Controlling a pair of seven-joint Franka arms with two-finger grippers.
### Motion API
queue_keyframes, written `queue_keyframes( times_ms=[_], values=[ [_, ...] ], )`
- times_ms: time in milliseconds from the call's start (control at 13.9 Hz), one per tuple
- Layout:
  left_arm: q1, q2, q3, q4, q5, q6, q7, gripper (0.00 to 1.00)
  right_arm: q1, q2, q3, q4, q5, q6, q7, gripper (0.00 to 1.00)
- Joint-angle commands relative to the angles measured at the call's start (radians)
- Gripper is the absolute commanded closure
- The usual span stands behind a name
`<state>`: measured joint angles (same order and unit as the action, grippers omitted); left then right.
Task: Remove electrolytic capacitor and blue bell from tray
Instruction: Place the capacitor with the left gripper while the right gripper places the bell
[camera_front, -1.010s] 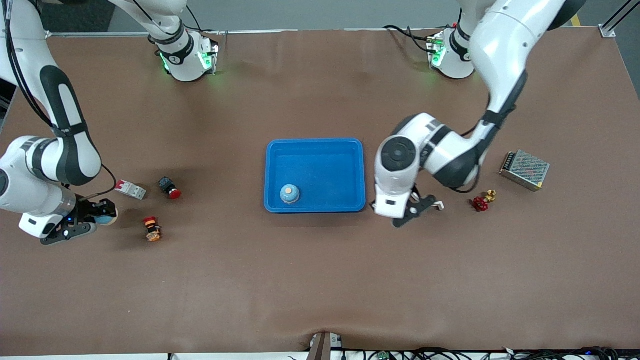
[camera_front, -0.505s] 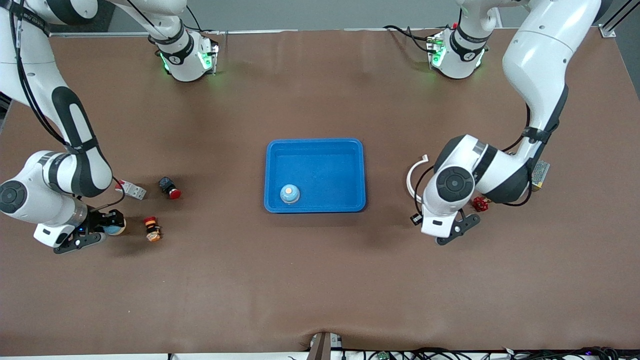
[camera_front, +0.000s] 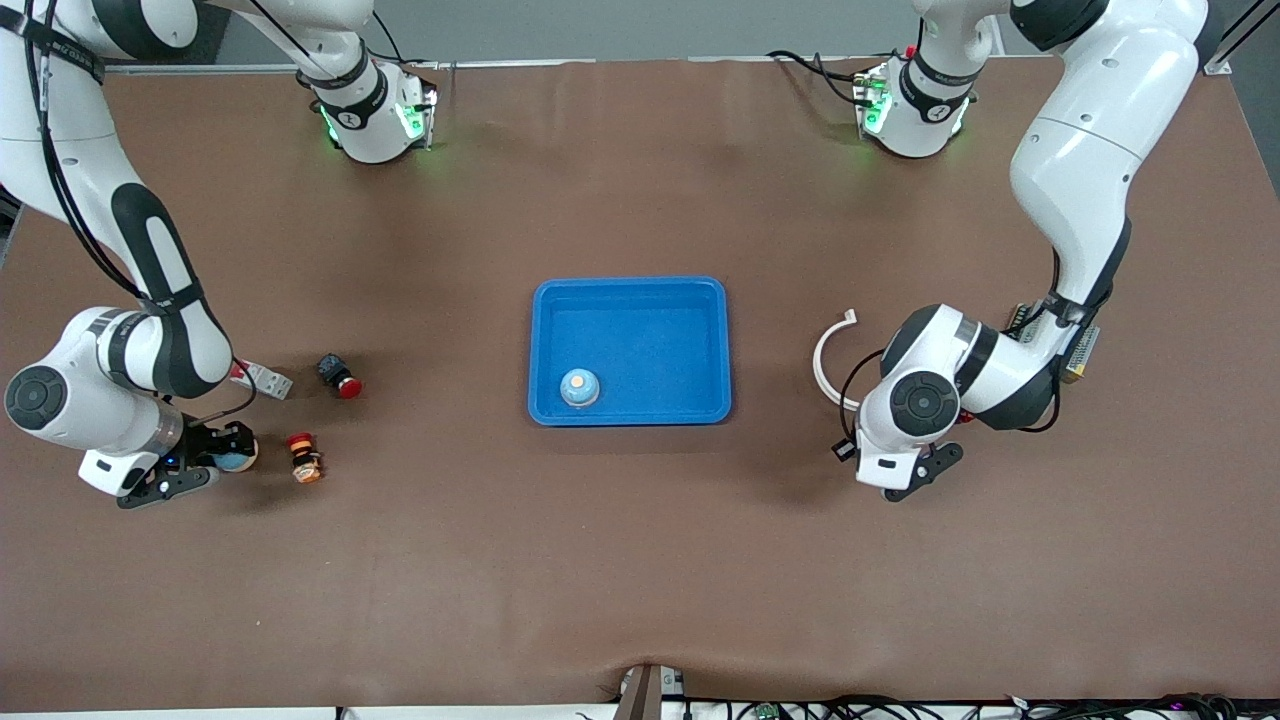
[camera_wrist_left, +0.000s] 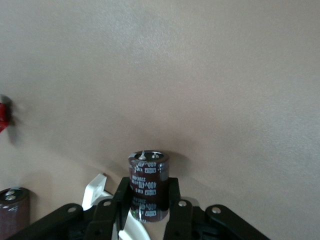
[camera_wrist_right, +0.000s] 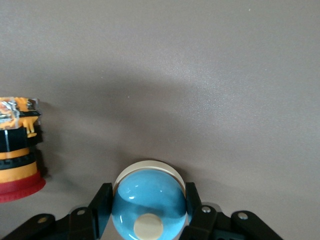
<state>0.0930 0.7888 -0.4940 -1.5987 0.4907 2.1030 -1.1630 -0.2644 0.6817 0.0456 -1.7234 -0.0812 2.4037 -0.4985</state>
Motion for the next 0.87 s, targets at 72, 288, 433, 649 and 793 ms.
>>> queue_keyframes(
  times_ms=[72,288,433,649,793],
  values=[
    [-0.001,0.010,0.011,0.002,0.020,0.034,-0.003,1.00,-0.019,0.019,0.016,0.021,-0.006,0.006,0.009,0.98],
    [-0.001,0.023,0.018,0.005,0.020,0.043,-0.003,0.89,-0.028,0.018,0.016,0.021,-0.006,0.002,0.023,0.00],
    [-0.007,0.015,0.022,0.008,0.023,0.043,-0.006,0.05,-0.026,0.006,0.019,0.024,-0.005,-0.018,0.023,0.00],
    [-0.006,-0.012,0.017,0.013,0.025,0.038,-0.004,0.00,0.000,-0.054,0.026,0.036,0.011,-0.138,0.110,0.00],
    [-0.001,-0.046,0.011,0.016,0.023,0.031,0.000,0.00,0.052,-0.105,0.025,0.038,0.012,-0.234,0.255,0.00]
  ],
)
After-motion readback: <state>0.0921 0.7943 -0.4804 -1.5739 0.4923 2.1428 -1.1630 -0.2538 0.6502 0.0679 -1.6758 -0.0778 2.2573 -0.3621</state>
